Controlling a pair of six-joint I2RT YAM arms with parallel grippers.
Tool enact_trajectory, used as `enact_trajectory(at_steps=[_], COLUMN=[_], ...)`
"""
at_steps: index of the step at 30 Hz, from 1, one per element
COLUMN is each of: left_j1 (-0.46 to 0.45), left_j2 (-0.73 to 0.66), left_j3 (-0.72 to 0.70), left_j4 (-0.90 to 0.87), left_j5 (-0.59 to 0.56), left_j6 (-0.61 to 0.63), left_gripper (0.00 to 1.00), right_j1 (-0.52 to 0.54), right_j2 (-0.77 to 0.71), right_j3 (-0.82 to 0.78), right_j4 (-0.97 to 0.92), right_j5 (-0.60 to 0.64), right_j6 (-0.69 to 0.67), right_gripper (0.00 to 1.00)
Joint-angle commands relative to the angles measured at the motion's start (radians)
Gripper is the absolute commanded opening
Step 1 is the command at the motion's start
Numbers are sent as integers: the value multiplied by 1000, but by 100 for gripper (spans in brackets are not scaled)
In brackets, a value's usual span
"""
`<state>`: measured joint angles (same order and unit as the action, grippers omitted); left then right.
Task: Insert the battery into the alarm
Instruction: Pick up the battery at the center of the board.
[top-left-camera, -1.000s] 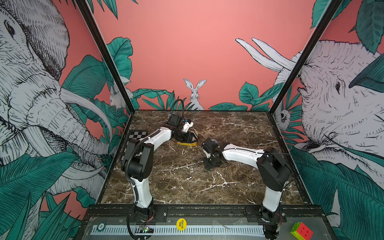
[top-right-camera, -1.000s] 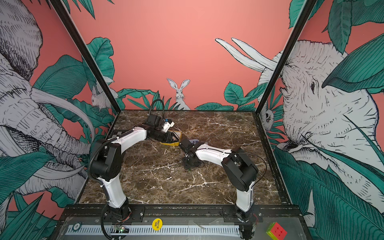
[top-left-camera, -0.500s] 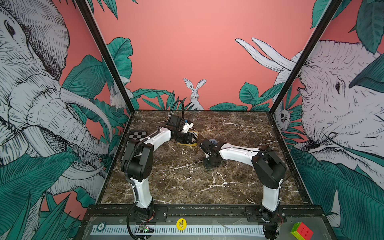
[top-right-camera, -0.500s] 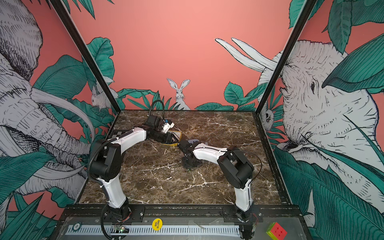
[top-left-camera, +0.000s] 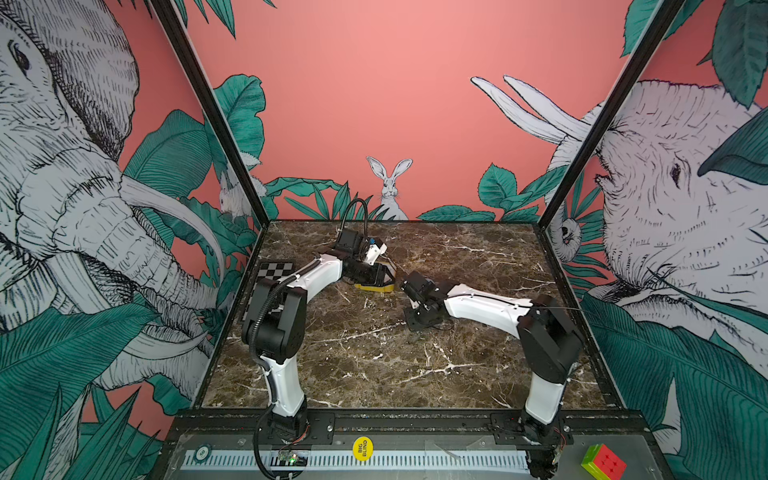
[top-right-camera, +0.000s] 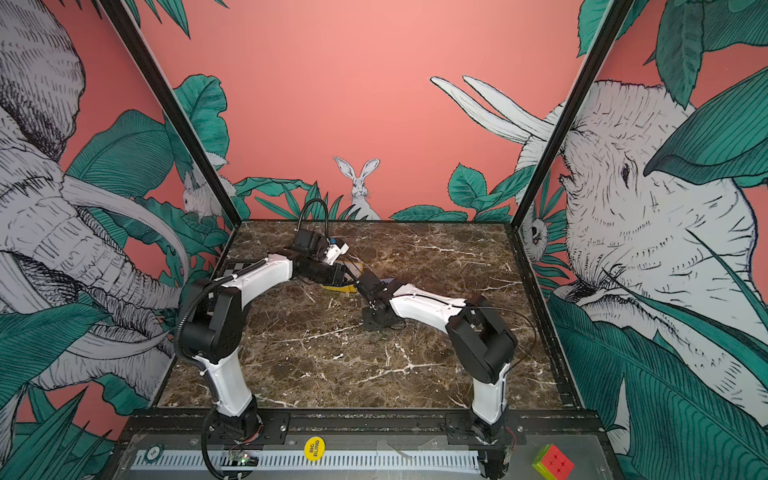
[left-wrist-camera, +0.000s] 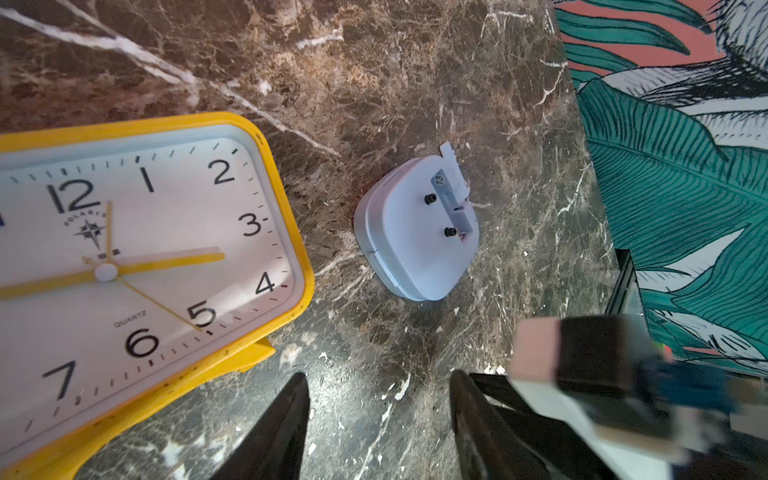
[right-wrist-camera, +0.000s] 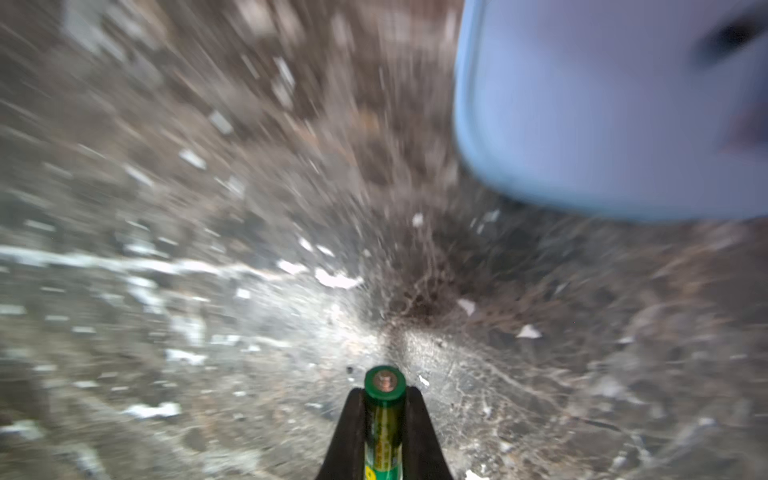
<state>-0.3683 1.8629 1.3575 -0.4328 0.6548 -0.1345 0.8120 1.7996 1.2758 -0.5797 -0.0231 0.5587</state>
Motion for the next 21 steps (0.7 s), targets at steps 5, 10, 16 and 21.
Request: enact_trajectory(at_steps=[5,10,16,21], left_j1=[-7,-24,-36,-46], left_j2=[1,24,35,36], left_j3=[83,132,153,155], left_j4=[55,30,8,-4], left_j5=[7,-14,-35,-46], left_j6=[-39,-39,-46,-47], left_gripper=[55,54,54,54], right_j1=[-164,-253,-259,-259], right_j2=[-182,-96,-1,34], right_j3=[-81,-94,-112,-139], right_j4=[347,514,650,717], right_j5=[148,133,77,73], right_j6=[-85,-97,-141,-138], right_gripper=[7,6,5,5])
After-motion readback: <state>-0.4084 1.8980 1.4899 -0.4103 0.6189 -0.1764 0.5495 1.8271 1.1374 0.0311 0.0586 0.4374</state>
